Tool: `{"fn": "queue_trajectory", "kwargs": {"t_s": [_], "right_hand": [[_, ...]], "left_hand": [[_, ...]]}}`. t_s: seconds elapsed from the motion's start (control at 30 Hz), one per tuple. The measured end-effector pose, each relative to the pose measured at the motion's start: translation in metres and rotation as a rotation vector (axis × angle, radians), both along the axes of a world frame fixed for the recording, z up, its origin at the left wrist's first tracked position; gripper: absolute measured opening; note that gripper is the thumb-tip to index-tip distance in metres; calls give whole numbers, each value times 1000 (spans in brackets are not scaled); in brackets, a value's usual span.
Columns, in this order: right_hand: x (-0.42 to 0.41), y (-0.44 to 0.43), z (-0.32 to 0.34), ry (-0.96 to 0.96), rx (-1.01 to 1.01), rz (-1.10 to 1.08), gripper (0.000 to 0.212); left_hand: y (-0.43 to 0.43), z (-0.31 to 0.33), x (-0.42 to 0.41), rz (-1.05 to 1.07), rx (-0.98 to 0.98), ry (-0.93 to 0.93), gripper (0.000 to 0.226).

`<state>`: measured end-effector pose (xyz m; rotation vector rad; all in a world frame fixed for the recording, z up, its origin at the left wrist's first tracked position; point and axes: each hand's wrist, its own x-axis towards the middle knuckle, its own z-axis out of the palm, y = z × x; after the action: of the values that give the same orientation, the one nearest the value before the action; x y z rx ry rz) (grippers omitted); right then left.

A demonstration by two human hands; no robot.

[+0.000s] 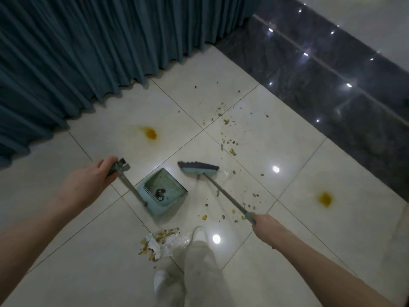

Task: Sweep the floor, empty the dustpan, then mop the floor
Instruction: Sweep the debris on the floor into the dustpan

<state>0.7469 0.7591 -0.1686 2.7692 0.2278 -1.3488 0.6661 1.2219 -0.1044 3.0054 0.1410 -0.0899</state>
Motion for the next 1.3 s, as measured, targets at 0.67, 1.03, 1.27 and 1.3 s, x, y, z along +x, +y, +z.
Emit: {"fn": "queue_trajectory", "kwargs": {"t_s": [0.67, 1.03, 1.27, 1.3], "right_hand": [[-46, -24, 59, -222, 213, -514, 38], [121, -1, -46, -239, 142, -654, 32], [81, -4, -47, -98, 57, -509, 28], [69, -9, -44, -80, 59, -500, 28]], "left_hand": [[-11, 27, -88, -178, 4, -56, 31], [-10, -6, -10, -187, 52, 21, 39], [-37, 0, 36, -227, 50, 4, 35], [-40, 0, 39, -230, 48, 3, 35]]}}
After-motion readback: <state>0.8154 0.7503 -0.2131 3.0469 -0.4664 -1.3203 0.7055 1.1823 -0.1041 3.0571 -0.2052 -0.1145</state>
